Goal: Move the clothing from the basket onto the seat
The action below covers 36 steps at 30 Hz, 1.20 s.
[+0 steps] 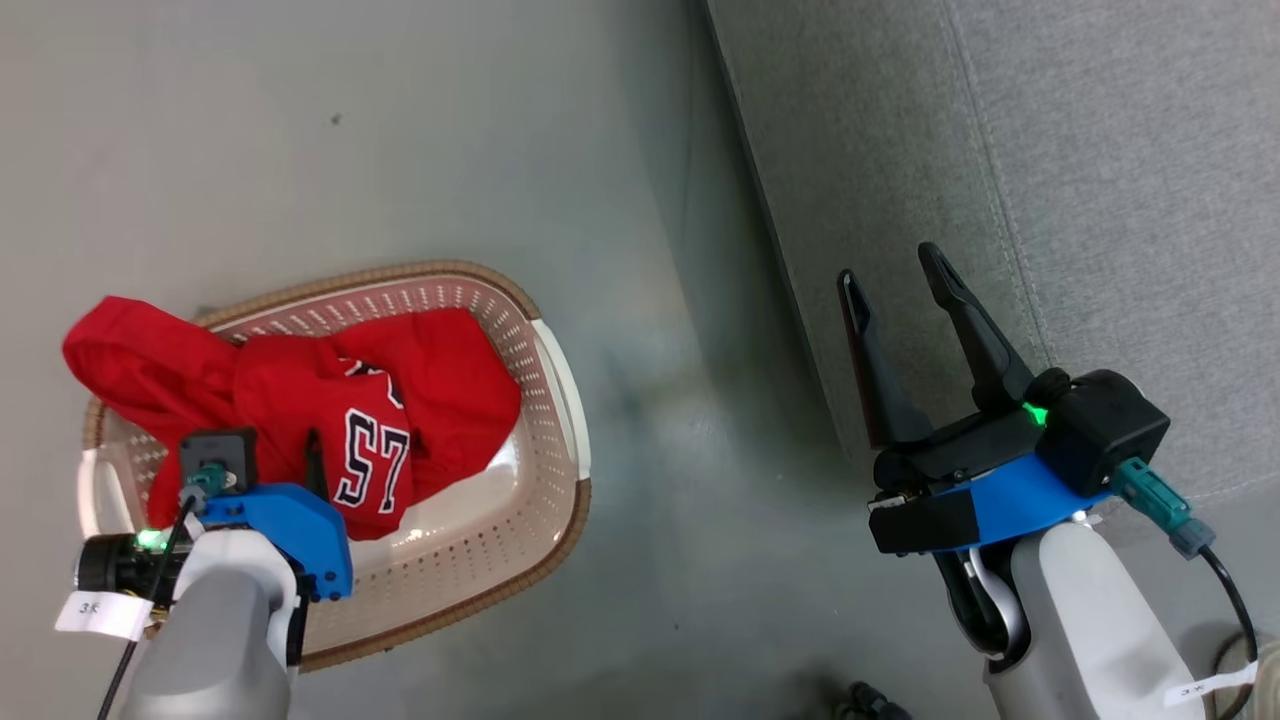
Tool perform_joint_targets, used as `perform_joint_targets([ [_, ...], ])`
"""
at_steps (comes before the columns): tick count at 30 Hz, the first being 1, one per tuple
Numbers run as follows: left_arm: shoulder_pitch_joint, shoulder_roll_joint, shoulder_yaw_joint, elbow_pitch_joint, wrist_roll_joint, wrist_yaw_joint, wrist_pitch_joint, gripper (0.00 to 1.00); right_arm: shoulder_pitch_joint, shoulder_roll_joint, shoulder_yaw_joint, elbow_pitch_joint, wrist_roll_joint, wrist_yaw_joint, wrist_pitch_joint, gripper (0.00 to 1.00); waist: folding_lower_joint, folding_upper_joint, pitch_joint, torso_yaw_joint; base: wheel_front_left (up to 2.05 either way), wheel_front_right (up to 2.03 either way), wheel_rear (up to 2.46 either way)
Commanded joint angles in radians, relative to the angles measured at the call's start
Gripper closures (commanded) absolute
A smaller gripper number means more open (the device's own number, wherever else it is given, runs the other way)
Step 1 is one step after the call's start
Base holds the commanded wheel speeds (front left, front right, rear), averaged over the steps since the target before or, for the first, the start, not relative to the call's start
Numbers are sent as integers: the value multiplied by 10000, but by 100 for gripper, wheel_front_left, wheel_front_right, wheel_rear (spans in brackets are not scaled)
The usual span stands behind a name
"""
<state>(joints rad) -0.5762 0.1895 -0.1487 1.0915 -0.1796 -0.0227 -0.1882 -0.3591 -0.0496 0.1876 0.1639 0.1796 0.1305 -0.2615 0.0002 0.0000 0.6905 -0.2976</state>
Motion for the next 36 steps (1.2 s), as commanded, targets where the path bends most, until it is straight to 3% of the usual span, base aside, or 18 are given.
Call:
perform_joint_targets([
  [1, -243, 67, 9, 22, 28, 94, -75, 0, -154, -14, 21, -72, 84, 5, -48, 0, -2, 0, 335, -123, 0, 0, 0],
  [5, -530, 237, 138, 353, -125, 260, -111, 0, -311, -14, 165, -181, 245, 5, -50, 0, -2, 0, 647, -145, 0, 0, 0],
  [12, -910, 30, 316, 899, -705, -549, 61, 0, -439, -16, 276, -269, 419, 5, -52, 0, -2, 0, 1010, -184, 0, 0, 0],
  [18, -1096, -60, 207, 1229, -848, -756, 59, 0, -517, -16, 344, -272, 499, 5, -53, 0, -2, 0, 1111, -240, 0, 0, 0],
  [19, -1095, -100, 122, 1290, -804, -811, 146, 29, -520, -14, 357, -268, 512, 5, -53, 0, -2, 0, 1112, -253, 0, 0, 0],
  [20, -1083, -149, 56, 1362, -802, -859, 285, 100, -521, -16, 361, -260, 516, 5, -53, 0, -2, 0, 1109, -263, 0, 0, 0],
  [36, -1125, -169, -407, 1623, -1236, -1066, 366, 100, -587, -16, 293, -91, 527, 5, -52, 0, -2, 0, 800, -135, 0, 0, 0],
])
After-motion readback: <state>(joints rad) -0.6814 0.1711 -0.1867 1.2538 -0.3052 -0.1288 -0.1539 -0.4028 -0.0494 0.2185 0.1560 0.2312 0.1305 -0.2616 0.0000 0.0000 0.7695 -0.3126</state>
